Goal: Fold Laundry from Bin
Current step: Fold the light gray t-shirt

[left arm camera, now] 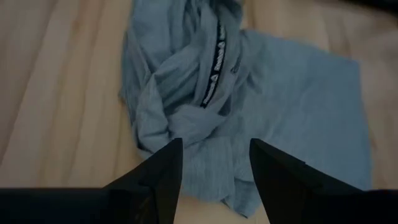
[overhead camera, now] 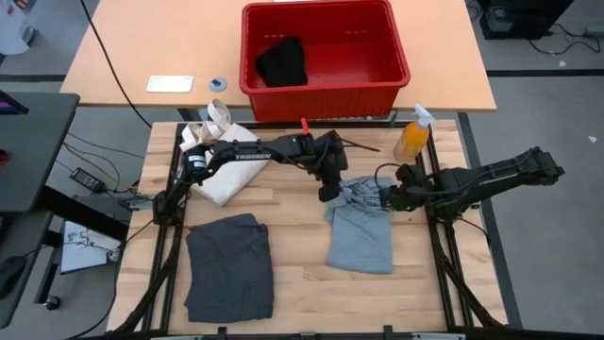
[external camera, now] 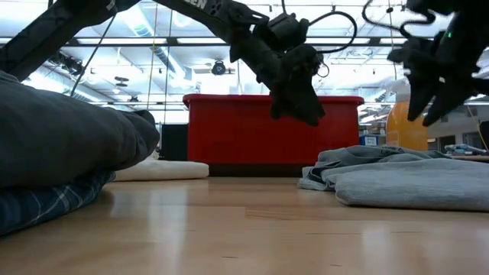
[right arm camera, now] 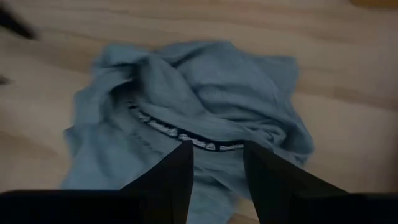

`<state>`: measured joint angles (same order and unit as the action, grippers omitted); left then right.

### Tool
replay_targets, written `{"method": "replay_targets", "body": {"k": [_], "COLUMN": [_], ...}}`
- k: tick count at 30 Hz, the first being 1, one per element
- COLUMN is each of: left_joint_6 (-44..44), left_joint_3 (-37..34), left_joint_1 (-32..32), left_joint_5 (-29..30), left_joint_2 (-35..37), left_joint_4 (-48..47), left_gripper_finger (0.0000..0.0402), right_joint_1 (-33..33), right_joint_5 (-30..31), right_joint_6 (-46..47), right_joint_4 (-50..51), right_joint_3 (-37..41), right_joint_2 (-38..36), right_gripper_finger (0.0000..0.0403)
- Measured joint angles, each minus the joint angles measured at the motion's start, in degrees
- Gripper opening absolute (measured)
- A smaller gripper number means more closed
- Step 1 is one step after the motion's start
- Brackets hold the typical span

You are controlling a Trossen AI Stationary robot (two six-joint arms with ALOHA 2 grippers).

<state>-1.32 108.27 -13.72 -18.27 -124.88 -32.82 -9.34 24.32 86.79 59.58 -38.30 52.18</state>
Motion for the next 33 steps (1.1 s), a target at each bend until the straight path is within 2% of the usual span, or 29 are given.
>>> {"method": "replay_targets", "body": {"k": [3, 6, 10, 13, 18, 22, 26, 30, 33], "left_joint_6": [-1.37, -3.2, -4.89, -4.84, -5.71, -5.56, -5.54, -5.78, -6.69], "left_joint_3": [0.0, -0.03, -0.02, 0.06, -0.04, -0.03, -0.01, 0.0, 0.04], "left_joint_1": [-1.22, -2.0, -1.97, -2.1, -1.76, -1.48, -1.44, -1.24, -0.87], "left_joint_5": [-4.09, -6.48, -6.81, -6.94, -7.19, -7.47, -8.5, -10.2, -10.31], "left_joint_2": [-0.2, -0.7, -1.62, -2.19, -3.33, -3.39, -3.45, -3.49, -4.68], "left_joint_4": [1.82, 1.71, 2.49, 3.74, 5.11, 6.33, 7.26, 8.01, 8.86], "left_gripper_finger": [0.0189, 0.0189, 0.0189, 0.0189, 0.0189, 0.0189, 0.0189, 0.0189, 0.0189], "right_joint_1": [0.21, 0.6, 1.52, 2.48, 4.18, 5.02, 5.94, 7.27, 7.67], "right_joint_5": [-0.82, -2.25, -5.65, -10.54, -16.01, -12.5, -8.45, -9.4, -9.47], "right_joint_6": [7.12, 9.5, 7.78, 4.79, -0.42, 2.12, 1.4, -3.55, -4.18], "right_joint_4": [-0.22, -0.45, -0.21, 0.04, 1.11, 2.72, 1.78, 0.18, -0.58], "right_joint_3": [1.66, 1.97, 1.34, 1.24, 1.22, 1.22, 1.22, 1.22, 1.22], "right_joint_2": [1.37, 2.84, 4.04, 5.66, 9.71, 12.57, 16.04, 20.3, 22.79], "right_gripper_finger": [0.0147, 0.0148, 0.0154, 0.0164, 0.0209, 0.0242, 0.0253, 0.0236, 0.0204]}}
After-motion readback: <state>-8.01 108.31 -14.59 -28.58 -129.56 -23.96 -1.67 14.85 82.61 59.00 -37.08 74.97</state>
